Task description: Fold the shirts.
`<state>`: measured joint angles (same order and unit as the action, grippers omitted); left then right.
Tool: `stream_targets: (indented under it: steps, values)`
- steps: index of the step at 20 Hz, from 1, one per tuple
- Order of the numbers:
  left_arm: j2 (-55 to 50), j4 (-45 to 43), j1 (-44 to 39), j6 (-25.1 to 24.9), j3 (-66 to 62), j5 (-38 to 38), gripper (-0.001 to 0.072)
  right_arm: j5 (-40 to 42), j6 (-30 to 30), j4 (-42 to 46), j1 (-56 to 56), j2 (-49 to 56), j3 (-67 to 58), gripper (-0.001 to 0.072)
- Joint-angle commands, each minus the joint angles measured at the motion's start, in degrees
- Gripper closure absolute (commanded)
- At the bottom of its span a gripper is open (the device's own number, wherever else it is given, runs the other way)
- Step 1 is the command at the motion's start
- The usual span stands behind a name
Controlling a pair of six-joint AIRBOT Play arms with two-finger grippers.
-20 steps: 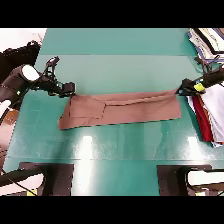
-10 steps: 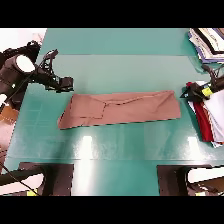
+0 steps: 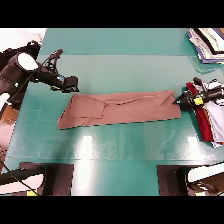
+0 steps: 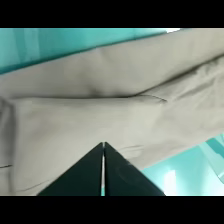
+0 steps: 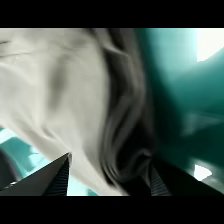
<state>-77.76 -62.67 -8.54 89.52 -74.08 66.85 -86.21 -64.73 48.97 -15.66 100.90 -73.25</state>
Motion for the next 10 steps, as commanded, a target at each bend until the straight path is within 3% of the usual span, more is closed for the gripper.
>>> stream_targets:
  steps: [1,3,4,7,10]
  values:
    - [-1.42,1.18,-4.46,0.79,-0.07,-3.17,0.0681,2.73,1.44,-2.93,2.93,1.14,0.50,0.0349]
    - [-3.52,3.37,-8.00,3.08,-0.09,-7.43,0.0682,1.36,2.69,-2.93,4.13,0.96,0.50,0.0667]
    - [-5.03,5.01,-10.05,3.04,-0.22,-9.51,0.0682,0.59,2.71,-2.95,4.48,0.33,0.50,0.0697]
    - [-11.50,6.10,-15.91,3.02,-3.43,-11.41,0.0682,0.31,1.86,-3.02,5.31,-5.44,0.48,0.0698]
    - [-18.88,6.19,-20.61,3.04,-8.59,-11.34,0.0682,-1.20,-3.54,-4.39,7.50,-13.46,-2.14,0.0699]
